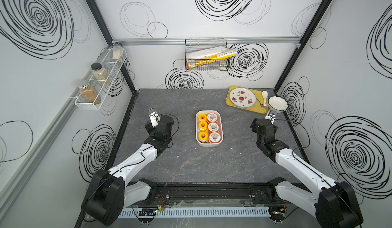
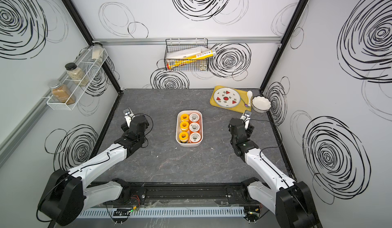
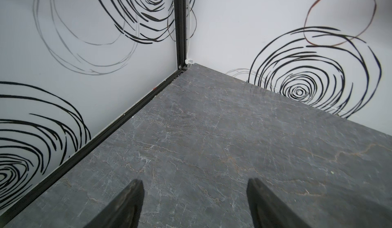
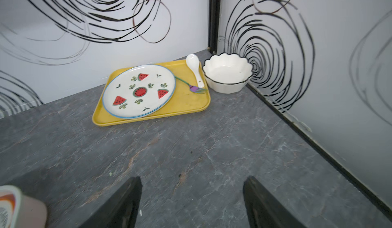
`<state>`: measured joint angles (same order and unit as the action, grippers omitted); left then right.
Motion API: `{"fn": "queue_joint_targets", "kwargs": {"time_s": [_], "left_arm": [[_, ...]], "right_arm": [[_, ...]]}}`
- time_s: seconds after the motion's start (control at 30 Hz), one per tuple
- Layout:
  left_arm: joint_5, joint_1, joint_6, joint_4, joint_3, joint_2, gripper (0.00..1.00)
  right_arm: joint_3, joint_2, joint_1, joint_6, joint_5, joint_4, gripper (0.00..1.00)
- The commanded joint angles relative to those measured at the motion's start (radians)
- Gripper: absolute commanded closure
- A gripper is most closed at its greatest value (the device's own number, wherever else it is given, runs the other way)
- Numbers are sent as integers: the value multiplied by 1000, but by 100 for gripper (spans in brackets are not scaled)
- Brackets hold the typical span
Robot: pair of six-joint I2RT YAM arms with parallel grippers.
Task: Put the sealing tape into the storage box
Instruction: Reset both arms
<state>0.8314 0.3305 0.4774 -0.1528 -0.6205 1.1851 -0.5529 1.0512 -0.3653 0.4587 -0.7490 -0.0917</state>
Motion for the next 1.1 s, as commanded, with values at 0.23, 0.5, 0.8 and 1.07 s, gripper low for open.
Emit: {"fn": "queue_joint_targets", "kwargs": {"time_s": [0.23, 0.5, 0.8, 1.07], "left_arm": [[-100, -181, -49, -136, 48, -1, 3], [-360, -297, -162, -275, 74, 45, 1], [-544, -308, -322, -569, 216, 64, 1], [-649, -318, -369, -675, 259, 116, 1]], "right_arm": [[39, 67, 70, -51, -199, -118, 6], [137, 70, 154, -168, -58, -343, 0], [219, 146, 218, -357, 224, -605, 0], [276, 211, 218, -444, 361, -787, 0]]}}
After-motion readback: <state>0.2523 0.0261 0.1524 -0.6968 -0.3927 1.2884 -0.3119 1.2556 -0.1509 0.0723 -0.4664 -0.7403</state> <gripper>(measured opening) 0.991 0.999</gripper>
